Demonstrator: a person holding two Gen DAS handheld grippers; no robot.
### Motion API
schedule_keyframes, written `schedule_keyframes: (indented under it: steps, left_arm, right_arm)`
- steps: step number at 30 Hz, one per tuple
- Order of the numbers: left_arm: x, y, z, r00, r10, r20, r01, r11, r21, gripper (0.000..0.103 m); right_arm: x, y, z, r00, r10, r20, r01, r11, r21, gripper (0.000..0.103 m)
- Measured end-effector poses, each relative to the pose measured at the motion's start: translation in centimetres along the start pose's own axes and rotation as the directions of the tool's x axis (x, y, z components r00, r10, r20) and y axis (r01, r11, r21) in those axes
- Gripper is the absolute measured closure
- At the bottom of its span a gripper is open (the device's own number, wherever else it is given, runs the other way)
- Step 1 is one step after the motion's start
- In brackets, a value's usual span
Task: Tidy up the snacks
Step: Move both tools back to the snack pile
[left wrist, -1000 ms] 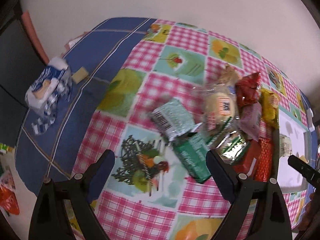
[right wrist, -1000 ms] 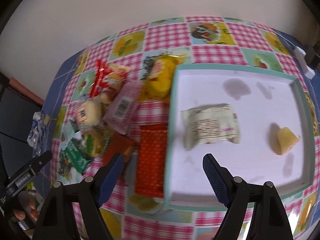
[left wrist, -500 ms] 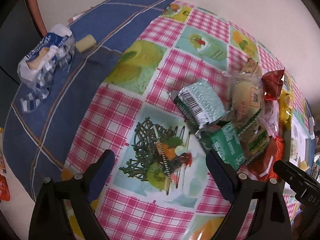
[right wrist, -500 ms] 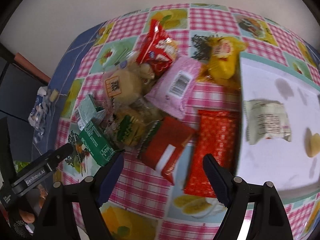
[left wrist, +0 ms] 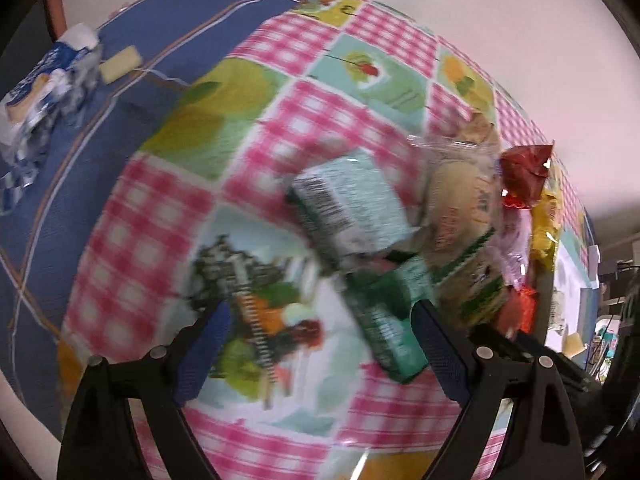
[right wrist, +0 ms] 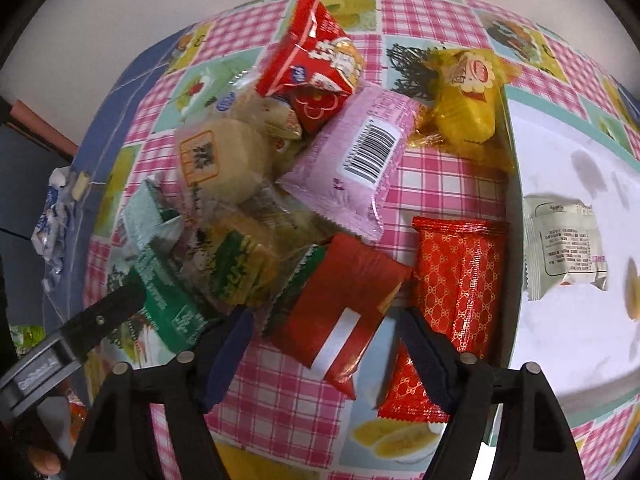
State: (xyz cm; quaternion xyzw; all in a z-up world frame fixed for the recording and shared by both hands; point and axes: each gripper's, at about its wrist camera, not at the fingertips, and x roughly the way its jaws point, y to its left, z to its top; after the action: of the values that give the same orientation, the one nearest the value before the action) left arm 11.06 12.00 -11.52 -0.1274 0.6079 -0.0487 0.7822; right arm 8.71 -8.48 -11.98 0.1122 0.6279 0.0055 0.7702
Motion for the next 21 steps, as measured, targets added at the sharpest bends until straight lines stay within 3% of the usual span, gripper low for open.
schedule_keyframes:
  steps: [4, 8, 21]
  left_arm:
    - [0.8, -2.2, 0.1, 1.0, -0.003, -0.01, 0.004, 0.999, 0.035, 0.011]
    - [1.4, -3.9, 0.0, 1.0, 0.019, -0.007, -0.018, 0.998, 0.055, 0.022]
    - [1.9, -4.6, -0.5, 0.996, 0.086, 0.028, -0.089, 0.987, 0.131, 0.026]
  right_arm:
    - [0.3, 0.1, 0.1, 1.0, -0.003, -0.001, 0.003, 1.0, -0.006, 0.029]
    - [0.6, 0.5, 0.2, 1.0, -0.011, 0.004, 0.011, 1.0, -0.02, 0.03]
    - [0.5, 0.5, -1.0, 0.999, -0.039, 0.018, 0.04, 0.997, -0.065, 0.035]
